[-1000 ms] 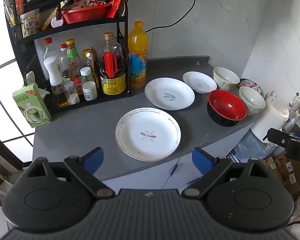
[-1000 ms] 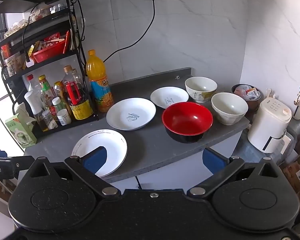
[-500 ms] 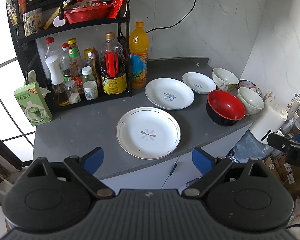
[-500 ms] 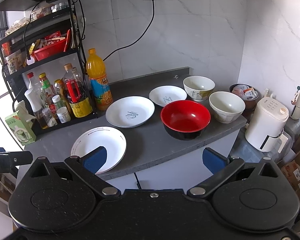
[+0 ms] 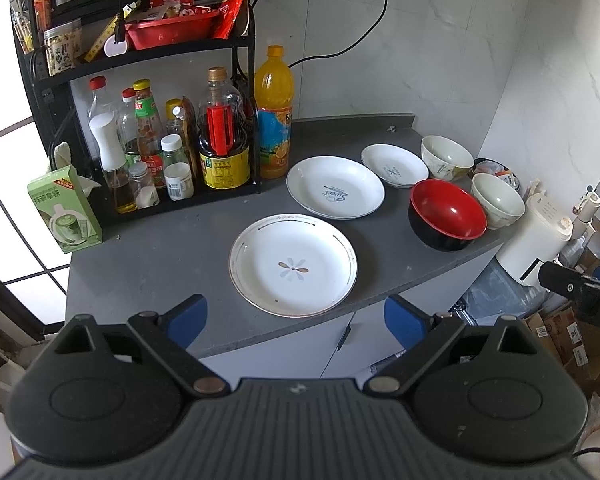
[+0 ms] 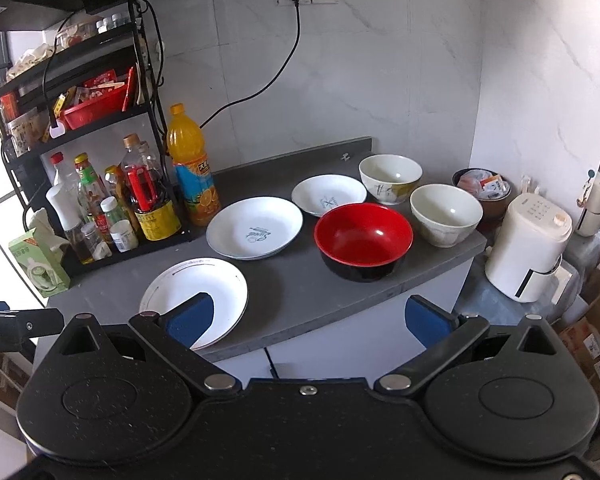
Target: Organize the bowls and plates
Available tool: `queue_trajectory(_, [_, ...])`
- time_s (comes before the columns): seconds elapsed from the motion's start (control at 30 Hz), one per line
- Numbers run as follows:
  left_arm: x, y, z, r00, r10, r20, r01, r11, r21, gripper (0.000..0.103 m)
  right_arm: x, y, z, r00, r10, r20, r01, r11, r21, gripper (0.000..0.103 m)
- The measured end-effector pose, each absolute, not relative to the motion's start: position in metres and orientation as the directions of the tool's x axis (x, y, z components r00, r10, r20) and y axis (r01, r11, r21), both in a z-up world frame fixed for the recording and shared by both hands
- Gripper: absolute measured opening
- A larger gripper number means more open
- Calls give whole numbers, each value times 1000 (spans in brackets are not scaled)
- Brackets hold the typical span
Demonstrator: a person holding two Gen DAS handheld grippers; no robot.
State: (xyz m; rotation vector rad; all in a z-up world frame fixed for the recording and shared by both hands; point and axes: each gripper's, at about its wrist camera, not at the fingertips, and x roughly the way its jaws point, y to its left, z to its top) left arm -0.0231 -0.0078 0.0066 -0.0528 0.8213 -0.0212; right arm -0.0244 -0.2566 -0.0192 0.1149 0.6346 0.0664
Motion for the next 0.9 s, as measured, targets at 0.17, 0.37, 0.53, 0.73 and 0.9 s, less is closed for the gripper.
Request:
queue_trajectory(0.17, [-23,-7,7,679,-36,-733,-6,999,-54,94,-24,-260,-22,799,96,-593,-27,992,124,103])
queue_trajectory(0.37, [-22,-7,6,673,-43,-739,-11,998,-68,94,-22,-263,-21,797,98,-596,-28,992,125,103])
queue_trajectory(0.53, [-20,-8,6,675,-38,-737,-13,998,-63,94,-20,-262,-20,797,100,-596,-37,992,118,103])
queue_trajectory(0.73, [-17,-9,5,672,-34,-739,-18,998,-63,94,-19,-262,-20,797,115,-592,-49,991,127,103])
queue_trajectory(0.9, [-15,-12,6,673,-27,-739,-26,998,-60,94,-15,-266,-19,796,129,-591,-58,989,137,103])
